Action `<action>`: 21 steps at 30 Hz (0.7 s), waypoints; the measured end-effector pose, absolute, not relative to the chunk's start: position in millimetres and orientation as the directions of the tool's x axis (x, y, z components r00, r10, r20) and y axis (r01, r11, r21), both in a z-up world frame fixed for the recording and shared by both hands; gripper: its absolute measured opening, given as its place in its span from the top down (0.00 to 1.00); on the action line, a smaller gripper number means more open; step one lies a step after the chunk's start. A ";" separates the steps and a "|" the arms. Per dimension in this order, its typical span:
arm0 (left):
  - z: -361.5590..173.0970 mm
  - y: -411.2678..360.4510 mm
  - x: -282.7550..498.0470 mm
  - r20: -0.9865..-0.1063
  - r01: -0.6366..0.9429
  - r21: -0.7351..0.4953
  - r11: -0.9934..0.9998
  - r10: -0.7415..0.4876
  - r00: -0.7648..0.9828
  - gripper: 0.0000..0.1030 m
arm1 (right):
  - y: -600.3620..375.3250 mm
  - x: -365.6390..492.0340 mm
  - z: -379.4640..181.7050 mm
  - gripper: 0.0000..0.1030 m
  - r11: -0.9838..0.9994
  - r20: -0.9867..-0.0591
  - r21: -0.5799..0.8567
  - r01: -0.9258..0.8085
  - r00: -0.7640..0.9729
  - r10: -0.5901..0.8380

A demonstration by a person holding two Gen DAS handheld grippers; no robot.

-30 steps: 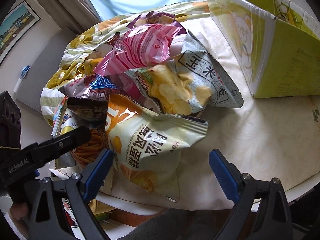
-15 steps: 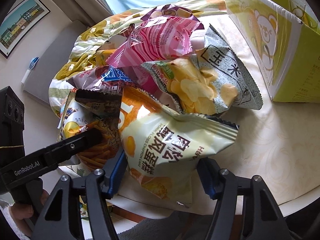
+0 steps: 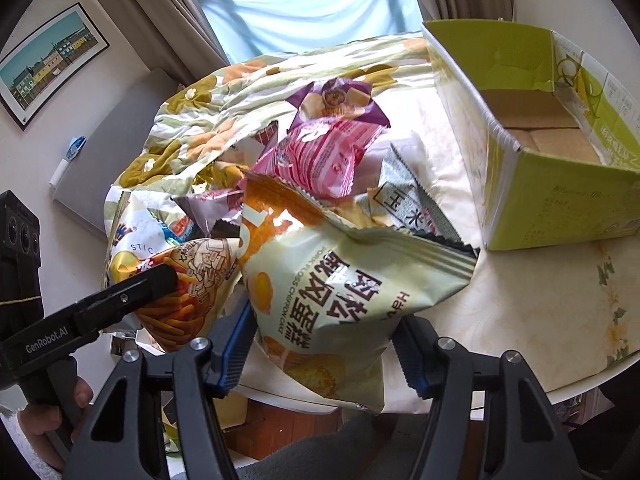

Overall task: Organize snacks
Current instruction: 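Lift both bags and carry them over the open cardboard box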

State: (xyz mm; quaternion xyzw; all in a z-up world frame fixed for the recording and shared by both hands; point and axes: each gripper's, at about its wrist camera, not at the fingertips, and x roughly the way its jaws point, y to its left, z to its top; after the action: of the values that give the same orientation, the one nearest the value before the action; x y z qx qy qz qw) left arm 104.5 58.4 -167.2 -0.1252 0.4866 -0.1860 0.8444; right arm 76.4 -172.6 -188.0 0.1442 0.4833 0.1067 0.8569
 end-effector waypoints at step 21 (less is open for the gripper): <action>-66.9 -139.7 225.4 -0.697 0.357 -0.266 0.895 -0.435 0.570 0.40 | -338.7 154.6 -98.4 0.42 0.950 -0.709 0.312 -0.012 0.663 0.242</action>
State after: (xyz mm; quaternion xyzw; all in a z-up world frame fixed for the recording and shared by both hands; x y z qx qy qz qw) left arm 225.4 -139.7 -66.9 -0.0476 0.4059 -0.2237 0.8848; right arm 154.6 -338.7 -98.4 0.1417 0.4045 0.0705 0.9007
